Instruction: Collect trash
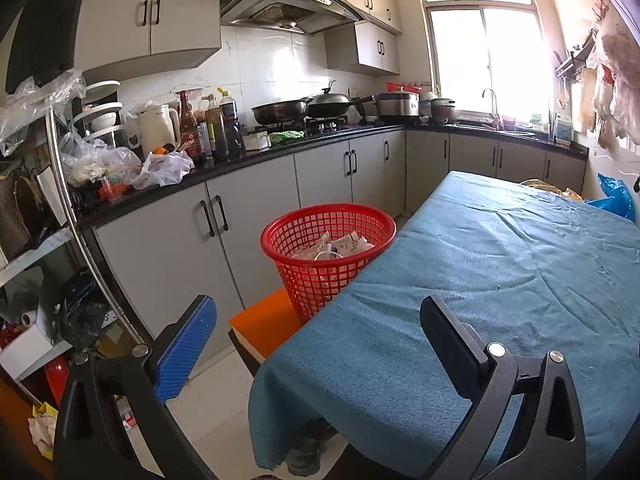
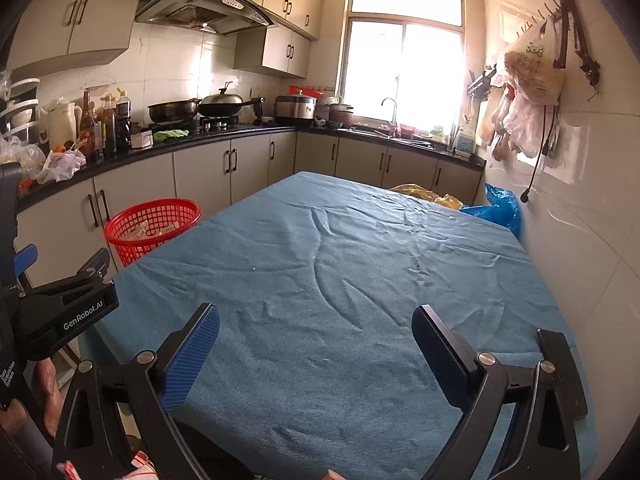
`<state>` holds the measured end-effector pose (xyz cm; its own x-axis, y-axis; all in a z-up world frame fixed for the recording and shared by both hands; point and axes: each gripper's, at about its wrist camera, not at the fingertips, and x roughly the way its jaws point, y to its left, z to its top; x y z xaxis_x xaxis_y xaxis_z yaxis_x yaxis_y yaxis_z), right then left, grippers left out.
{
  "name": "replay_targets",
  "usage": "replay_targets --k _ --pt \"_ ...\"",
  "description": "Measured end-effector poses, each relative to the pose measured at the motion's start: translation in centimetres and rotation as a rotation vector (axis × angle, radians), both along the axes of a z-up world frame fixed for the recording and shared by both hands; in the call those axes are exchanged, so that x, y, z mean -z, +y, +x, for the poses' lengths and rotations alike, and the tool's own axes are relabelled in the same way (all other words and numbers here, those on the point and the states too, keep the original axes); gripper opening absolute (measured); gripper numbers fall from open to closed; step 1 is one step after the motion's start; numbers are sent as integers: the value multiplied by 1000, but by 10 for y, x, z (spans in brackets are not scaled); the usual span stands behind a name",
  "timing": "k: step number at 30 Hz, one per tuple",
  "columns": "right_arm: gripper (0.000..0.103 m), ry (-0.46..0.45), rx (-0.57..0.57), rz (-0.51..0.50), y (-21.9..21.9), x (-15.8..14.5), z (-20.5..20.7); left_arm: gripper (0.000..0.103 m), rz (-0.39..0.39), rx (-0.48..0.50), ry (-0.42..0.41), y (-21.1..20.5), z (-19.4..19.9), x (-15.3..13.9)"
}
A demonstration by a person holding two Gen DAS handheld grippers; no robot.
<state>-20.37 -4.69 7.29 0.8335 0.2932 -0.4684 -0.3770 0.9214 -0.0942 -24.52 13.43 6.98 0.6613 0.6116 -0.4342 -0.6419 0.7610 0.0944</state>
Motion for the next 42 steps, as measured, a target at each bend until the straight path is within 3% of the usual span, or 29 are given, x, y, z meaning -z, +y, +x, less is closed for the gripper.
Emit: replay_targets --k 42 --pt "99 9 -4 -20 2 8 -1 101 1 11 6 -1 1 2"
